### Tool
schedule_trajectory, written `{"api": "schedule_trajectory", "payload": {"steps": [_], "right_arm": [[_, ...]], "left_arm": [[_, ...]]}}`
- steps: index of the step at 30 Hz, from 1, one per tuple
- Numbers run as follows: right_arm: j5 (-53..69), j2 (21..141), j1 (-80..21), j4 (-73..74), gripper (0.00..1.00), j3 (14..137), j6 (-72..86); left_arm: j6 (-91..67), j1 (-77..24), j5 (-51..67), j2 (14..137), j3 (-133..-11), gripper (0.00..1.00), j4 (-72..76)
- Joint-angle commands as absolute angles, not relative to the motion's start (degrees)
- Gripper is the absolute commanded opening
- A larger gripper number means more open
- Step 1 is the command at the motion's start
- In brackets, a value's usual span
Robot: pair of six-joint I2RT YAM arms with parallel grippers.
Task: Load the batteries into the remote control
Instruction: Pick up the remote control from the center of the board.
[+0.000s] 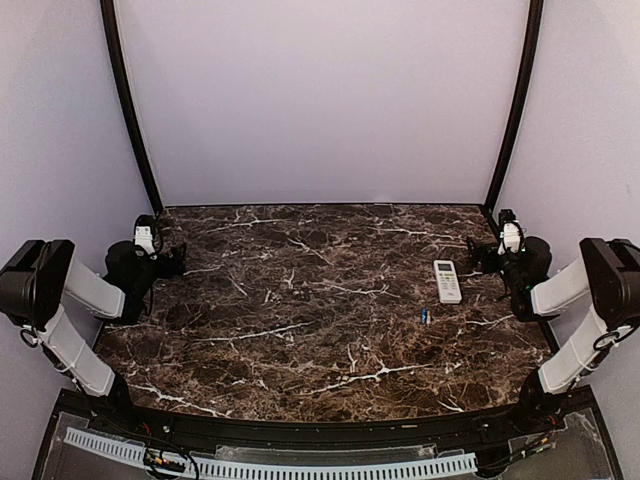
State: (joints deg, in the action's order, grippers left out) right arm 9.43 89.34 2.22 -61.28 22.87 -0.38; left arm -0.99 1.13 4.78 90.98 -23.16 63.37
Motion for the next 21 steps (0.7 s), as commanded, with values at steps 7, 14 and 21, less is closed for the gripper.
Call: {"api": "schedule_trajectory", "payload": {"steps": [7,14,21], "right_arm": [[14.3,77.6,2.4,-35.5,0.99,33.0,1.8],[22.3,74.4,1.0,-10.7,0.98,45.5,13.3],[-0.2,85.1,-9.9,18.2,0.95,59.5,16.0]], "left_arm": [[-0.4,1.6,5.3,90.2,-23.2,0.99,64.3],[-2.6,1.5,-3.2,85.9,-28.5,0.99,52.7],[-2.5,-1.3,-4.8,77.6,-43.4,0.99,33.8]]}}
